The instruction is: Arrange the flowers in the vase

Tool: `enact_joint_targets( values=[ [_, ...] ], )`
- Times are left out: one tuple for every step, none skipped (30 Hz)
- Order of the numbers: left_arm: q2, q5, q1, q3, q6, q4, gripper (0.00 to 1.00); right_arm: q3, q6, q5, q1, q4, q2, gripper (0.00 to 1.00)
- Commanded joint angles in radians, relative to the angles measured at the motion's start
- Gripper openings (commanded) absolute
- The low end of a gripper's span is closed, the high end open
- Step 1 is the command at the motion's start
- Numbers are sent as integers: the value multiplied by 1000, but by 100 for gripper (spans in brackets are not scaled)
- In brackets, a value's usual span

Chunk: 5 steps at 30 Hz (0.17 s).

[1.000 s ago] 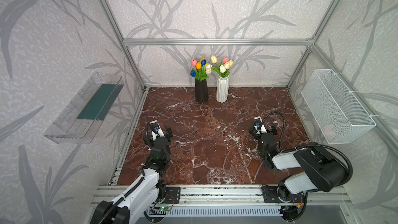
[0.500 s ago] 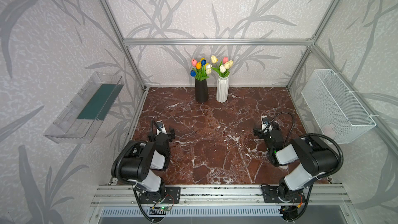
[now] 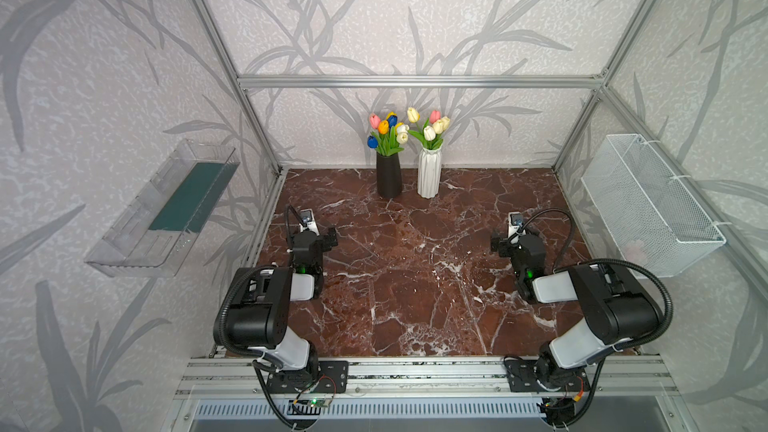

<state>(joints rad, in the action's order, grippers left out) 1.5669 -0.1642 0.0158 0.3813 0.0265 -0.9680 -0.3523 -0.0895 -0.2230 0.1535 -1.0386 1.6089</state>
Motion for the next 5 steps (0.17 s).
enact_joint_targets(
  values=[
    [-5, 17, 0, -2, 12, 36, 99, -17, 30, 36, -21, 41, -19, 99],
    [-3, 15, 0, -5, 11, 21, 99, -16, 30, 37, -22, 36, -18, 99],
    [4, 14, 0, -8, 6, 8, 99, -14, 30, 37, -22, 35, -17, 99],
    [-2, 14, 0, -6, 10, 24, 99, -11, 28, 37, -22, 27, -17, 99],
    [-1, 13, 0, -7, 10, 18, 99, -10, 27, 37, -21, 22, -18, 99]
  ],
)
